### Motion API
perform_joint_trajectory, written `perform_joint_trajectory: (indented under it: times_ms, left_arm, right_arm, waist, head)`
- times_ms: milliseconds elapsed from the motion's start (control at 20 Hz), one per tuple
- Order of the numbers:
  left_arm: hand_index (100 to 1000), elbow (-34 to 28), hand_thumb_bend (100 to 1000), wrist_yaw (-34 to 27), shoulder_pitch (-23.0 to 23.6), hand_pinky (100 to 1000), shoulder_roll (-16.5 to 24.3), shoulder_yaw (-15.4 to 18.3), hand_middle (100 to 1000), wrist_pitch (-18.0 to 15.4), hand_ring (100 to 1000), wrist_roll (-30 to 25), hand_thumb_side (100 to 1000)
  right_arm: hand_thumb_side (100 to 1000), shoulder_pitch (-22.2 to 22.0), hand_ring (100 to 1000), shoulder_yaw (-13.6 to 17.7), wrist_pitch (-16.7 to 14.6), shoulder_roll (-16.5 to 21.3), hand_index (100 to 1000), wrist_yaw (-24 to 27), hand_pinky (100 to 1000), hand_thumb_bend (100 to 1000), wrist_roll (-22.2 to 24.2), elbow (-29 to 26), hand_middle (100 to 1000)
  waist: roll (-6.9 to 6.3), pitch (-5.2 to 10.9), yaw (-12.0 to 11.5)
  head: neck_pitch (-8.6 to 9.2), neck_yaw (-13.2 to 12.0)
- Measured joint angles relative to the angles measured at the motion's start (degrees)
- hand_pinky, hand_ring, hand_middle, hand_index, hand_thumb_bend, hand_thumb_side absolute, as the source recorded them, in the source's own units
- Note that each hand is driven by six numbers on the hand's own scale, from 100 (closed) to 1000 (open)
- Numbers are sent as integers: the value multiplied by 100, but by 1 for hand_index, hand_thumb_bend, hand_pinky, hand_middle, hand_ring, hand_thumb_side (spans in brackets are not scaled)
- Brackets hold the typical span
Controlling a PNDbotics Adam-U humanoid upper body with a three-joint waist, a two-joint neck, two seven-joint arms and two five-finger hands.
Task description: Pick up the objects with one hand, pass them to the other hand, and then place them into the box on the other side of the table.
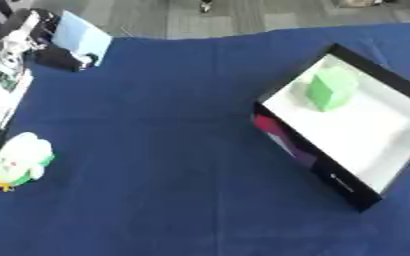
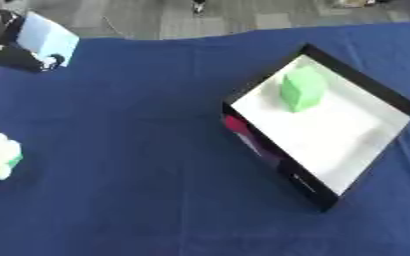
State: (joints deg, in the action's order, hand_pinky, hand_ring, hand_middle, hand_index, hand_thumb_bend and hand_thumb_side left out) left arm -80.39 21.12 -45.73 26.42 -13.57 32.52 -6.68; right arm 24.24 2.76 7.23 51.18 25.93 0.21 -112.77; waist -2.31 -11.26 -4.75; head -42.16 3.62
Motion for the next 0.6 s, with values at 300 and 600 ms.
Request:
perform_joint_trajectory:
  times_ms: [300,600]
  left_arm:
    - [491,-249,100,-91,258,769,-276,-45,594,-447,738,492,114]
    - [484,-326,100,-19,464,767,-545,-77,579,-927,735,978,158]
  right_arm:
    - [145,256,994,-308,-9,-84,967,-340,994,344,493,-77,919]
    - [132,477,995,-649,-44,-205,963,-766,990,381,944,-97,923]
  waist:
    - [30,0,-22]
    - [93,7,-27]
  head:
    - [-1,83]
    - [-7,184]
